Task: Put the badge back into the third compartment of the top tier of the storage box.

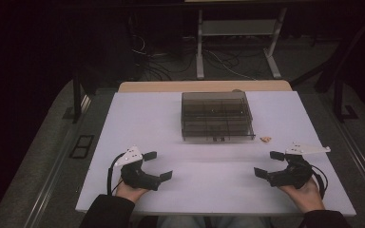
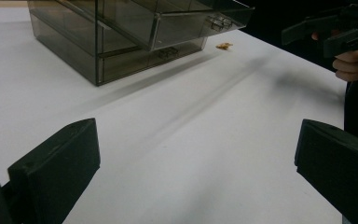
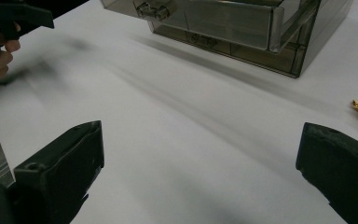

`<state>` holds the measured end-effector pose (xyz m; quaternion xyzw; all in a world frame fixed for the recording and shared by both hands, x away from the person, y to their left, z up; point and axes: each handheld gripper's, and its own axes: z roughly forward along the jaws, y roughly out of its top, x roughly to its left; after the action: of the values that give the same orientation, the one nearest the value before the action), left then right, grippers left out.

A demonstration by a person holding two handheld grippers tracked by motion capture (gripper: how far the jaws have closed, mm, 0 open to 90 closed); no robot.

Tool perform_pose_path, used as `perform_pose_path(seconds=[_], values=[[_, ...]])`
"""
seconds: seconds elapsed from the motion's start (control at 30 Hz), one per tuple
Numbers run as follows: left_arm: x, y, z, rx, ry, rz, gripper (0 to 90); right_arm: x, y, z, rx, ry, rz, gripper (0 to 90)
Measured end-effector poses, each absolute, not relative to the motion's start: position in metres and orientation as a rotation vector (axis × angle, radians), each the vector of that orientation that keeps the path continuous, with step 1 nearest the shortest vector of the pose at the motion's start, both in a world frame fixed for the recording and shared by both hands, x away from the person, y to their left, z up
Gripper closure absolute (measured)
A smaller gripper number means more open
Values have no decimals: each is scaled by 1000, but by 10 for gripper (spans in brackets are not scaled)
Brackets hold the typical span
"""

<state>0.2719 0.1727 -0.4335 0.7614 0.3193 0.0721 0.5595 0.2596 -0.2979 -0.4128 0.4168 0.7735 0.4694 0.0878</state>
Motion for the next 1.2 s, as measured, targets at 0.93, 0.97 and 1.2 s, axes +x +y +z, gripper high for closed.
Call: perform_pose_path(seconds=[0.93, 0.97, 1.2], values=[[271, 174, -435, 1783, 781, 161, 0, 270, -308, -384, 1204, 2358, 1324, 2], [271, 174, -435, 1783, 781, 161, 0, 270, -309, -383, 1210, 2357, 1324, 2], [271, 174, -435, 1783, 781, 160, 0, 275, -312, -377, 1207, 2372, 1310, 2]])
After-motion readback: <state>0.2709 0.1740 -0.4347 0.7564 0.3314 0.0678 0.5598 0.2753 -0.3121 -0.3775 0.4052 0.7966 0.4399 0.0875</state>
